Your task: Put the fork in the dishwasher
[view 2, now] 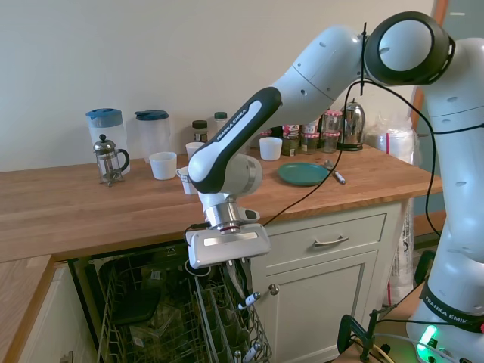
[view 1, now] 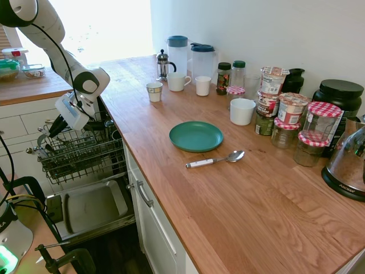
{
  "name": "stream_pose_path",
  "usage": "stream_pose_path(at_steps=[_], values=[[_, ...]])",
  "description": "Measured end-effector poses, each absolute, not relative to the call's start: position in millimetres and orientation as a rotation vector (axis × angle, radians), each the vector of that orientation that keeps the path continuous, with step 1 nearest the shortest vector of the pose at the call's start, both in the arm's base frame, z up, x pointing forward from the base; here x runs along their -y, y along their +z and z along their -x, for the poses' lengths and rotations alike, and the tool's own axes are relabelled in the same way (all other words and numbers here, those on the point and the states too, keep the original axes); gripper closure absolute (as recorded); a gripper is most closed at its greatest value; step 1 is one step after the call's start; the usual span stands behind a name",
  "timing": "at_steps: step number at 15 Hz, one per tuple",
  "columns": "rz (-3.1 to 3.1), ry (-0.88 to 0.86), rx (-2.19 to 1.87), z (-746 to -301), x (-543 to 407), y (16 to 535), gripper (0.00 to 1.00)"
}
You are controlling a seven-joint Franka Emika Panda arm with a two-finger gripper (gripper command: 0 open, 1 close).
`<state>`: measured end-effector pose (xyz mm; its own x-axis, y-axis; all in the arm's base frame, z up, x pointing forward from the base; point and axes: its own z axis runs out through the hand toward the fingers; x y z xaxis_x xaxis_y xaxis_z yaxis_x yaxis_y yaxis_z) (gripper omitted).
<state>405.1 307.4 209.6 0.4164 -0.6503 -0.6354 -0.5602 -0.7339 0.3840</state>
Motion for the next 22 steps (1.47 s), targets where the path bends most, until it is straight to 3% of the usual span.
stream_pose_path(at_steps=[9, 10, 22], values=[[-2.515, -1.221, 1.138, -431.3, -294.3, 182.8, 1.00], [-2.511, -1.222, 1.140, -431.7, -293.9, 180.4, 0.00], [-2.507, -1.228, 1.140, -436.5, -295.0, 171.7, 0.00]])
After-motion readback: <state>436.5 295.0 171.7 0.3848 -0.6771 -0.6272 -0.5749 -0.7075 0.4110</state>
